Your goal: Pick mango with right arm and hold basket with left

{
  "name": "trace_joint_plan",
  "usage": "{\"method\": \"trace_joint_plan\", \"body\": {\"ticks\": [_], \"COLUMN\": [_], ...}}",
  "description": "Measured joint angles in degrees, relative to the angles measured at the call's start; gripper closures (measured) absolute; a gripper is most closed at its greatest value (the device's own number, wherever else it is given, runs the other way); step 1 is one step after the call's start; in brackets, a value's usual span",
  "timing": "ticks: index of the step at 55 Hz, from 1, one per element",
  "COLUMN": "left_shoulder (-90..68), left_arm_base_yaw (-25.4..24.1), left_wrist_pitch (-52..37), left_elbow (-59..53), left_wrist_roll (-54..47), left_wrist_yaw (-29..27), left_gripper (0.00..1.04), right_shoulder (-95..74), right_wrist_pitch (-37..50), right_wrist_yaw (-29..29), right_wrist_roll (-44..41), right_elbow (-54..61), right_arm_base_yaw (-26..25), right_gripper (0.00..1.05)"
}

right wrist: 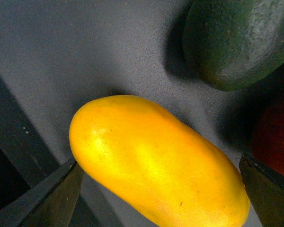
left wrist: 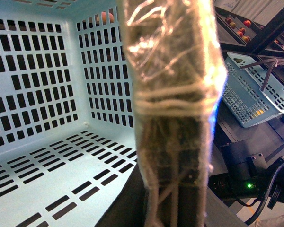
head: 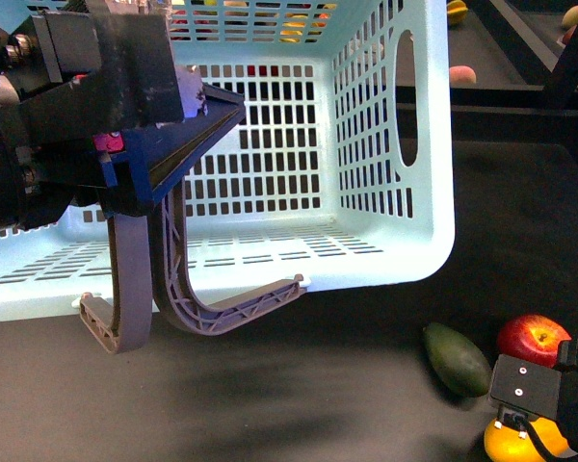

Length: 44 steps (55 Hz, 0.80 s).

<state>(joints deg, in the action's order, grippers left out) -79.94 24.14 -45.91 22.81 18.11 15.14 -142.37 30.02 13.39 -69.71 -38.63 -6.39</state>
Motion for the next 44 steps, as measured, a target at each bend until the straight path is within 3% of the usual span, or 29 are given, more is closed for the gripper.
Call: {"method": "trace_joint_plan", "body": {"ticks": [27, 39, 44], "left_shoulder": [0.0, 0.0, 0.0], "left_arm_base_yaw": [0.0, 0.0, 0.0], "left_wrist_pitch": [0.0, 0.0, 0.0], "left_elbow": [0.0, 0.0, 0.0], "left_wrist_roll": [0.0, 0.0, 0.0], "left_wrist_yaw": [0.0, 0.0, 0.0], "left_gripper": [0.96, 0.96, 0.96], "right_shoulder": [-3.6, -3.7, -3.7], "right_wrist_pitch": [-0.1, -0.3, -0.2], "right_wrist_yaw": [-0.4, 0.5, 1.2], "right_wrist_roll": [0.2, 1.1, 1.8], "right_elbow": [-2.9, -2.9, -2.7], "right_arm_base_yaw": [-1.6, -3.0, -3.4], "right_gripper": [0.08, 0.39, 0.45]}}
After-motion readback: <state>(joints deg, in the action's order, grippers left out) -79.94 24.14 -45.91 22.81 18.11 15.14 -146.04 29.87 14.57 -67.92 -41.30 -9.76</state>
